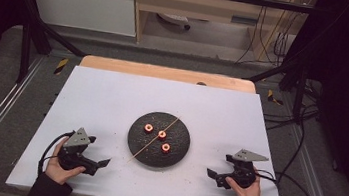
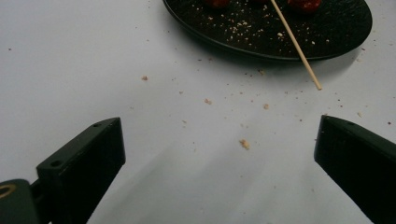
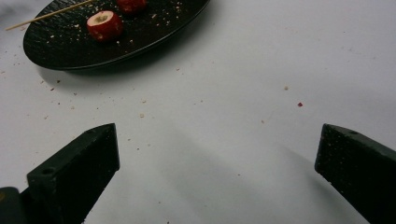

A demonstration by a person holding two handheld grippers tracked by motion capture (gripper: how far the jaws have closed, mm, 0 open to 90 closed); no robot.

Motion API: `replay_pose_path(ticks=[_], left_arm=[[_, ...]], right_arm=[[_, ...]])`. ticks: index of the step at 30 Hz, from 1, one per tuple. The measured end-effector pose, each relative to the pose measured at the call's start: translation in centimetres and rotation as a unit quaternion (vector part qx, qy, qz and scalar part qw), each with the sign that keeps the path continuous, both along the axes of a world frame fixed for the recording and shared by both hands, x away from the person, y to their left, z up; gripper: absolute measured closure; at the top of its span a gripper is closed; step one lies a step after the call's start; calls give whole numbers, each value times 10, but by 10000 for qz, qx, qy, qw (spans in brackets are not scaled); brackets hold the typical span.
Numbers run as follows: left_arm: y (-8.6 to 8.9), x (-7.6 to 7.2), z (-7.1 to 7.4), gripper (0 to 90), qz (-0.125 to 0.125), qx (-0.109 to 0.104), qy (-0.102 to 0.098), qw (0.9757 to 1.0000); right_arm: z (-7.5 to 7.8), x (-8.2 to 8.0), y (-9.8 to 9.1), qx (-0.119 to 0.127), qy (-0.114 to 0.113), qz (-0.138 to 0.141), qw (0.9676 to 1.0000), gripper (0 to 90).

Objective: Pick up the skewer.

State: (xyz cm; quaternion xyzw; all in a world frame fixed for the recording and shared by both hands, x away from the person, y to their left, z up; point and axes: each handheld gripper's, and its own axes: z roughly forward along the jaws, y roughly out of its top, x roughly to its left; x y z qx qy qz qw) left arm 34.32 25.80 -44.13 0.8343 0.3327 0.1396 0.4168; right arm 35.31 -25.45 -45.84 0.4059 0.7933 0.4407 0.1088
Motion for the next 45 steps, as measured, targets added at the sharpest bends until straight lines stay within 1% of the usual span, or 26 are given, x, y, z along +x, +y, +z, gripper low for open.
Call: replay_pose_path(ticks=[12, 14, 22, 25, 26, 27, 32, 35, 38, 39, 40, 41, 42, 45], left_arm=[[-11, 0, 6, 16, 1, 17, 25, 10000], [-14, 0, 6, 15, -21, 31, 27, 10000], [-25, 1, 11, 26, 17, 136, 40, 9999], [-33, 1, 14, 29, -9, 202, 47, 9998], [-33, 1, 14, 30, -9, 202, 47, 9998], [-37, 1, 15, 30, -24, 267, 40, 9996], [-44, 3, 19, 34, -59, 299, 34, 9995], [-51, 5, 24, 36, -78, 337, 33, 9994], [-55, 6, 26, 42, -80, 321, 28, 9994], [-59, 8, 28, 44, -97, 321, 26, 9994], [-59, 8, 28, 46, -97, 321, 26, 9994], [-64, 9, 30, 46, -114, 346, 21, 9993], [-64, 9, 30, 46, -114, 346, 21, 9993], [-74, 14, 33, 51, -116, 393, 66, 9991]], right_arm=[[0, 0, 0, 7, 8, 7, 10000, 5], [0, 0, 0, -17, 4, 10, 10000, 5], [1, 0, 0, -11, 17, 6, 10000, 5], [0, 0, 0, -27, 13, 9, 10000, 5], [0, 0, 0, -34, 22, 12, 10000, 5], [0, 0, 0, -36, 22, 12, 10000, 5], [1, 0, -1, -27, 19, 2, 10000, 5], [1, 0, -1, -23, 9, 1, 10000, 5], [1, 0, -1, -37, 19, 10, 10000, 5], [1, 0, -1, -36, 19, 11, 10000, 5], [1, 0, -1, -35, 20, 11, 10000, 5], [1, 0, -1, -32, 17, 13, 10000, 5], [1, 0, -1, -34, 18, 12, 10000, 5], [1, 0, -1, -35, 27, 7, 10000, 5]])
